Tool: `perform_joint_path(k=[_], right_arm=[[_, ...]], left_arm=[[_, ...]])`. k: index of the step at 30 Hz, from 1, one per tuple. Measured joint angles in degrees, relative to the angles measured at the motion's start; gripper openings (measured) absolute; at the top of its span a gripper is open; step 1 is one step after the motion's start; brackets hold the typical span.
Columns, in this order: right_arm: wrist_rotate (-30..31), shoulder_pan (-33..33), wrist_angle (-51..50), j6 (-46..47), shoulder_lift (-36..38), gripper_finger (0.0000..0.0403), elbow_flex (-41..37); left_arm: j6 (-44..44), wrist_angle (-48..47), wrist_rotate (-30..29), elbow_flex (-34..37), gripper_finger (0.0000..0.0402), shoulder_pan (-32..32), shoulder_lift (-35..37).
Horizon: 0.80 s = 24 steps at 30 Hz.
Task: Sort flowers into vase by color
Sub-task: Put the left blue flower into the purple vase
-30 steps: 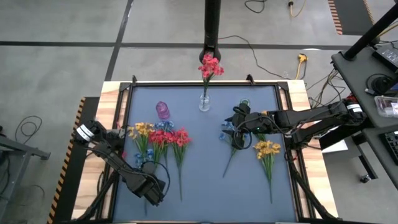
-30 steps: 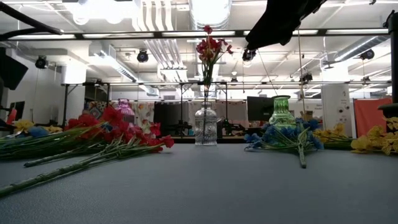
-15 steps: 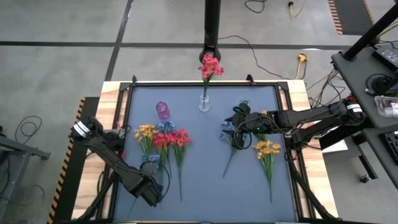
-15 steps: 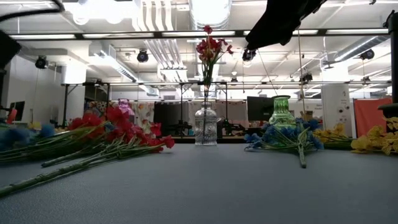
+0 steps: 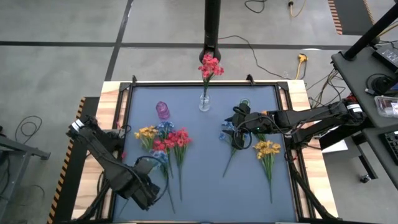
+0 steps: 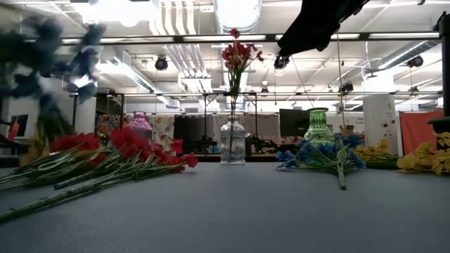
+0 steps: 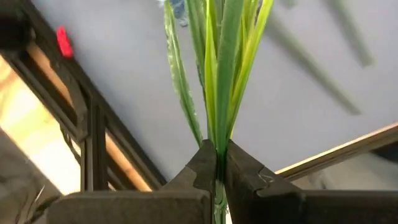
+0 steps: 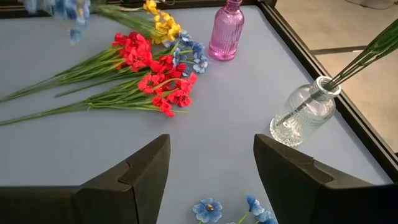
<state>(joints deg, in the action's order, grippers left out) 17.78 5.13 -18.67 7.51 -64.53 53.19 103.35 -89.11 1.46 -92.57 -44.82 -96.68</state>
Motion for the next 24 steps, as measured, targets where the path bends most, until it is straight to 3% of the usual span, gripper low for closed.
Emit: perform_joint_path(k=[3, 11, 19, 22, 24], right_arm=[[0.0, 0.0, 0.0, 0.0, 0.0, 0.0224, 0.0], [0.0, 0.0, -1.2, 0.0, 0.0, 0.0224, 0.0], [0.0, 0.0, -2.1, -0.4, 0.0, 0.0224, 0.0], [0.0, 0.0, -2.1, -0.8, 0.0, 0.0224, 0.0], [0.0, 0.0, -2.1, -0.8, 0.0, 0.0224, 0.0]], left_arm=[[-2.6, -0.9, -7.7, -5.0, 0.0001, 0.0, 0.2], [-14.1, -0.9, -35.2, -16.4, 0.0001, 0.0, 0.3], [-30.8, -0.8, -61.0, -19.5, 0.0001, 0.9, 0.6], [-35.2, -0.8, -67.1, -19.3, 0.0001, 2.3, 1.1], [-37.9, -0.8, -67.9, -19.1, 0.0001, 4.0, 1.2]])
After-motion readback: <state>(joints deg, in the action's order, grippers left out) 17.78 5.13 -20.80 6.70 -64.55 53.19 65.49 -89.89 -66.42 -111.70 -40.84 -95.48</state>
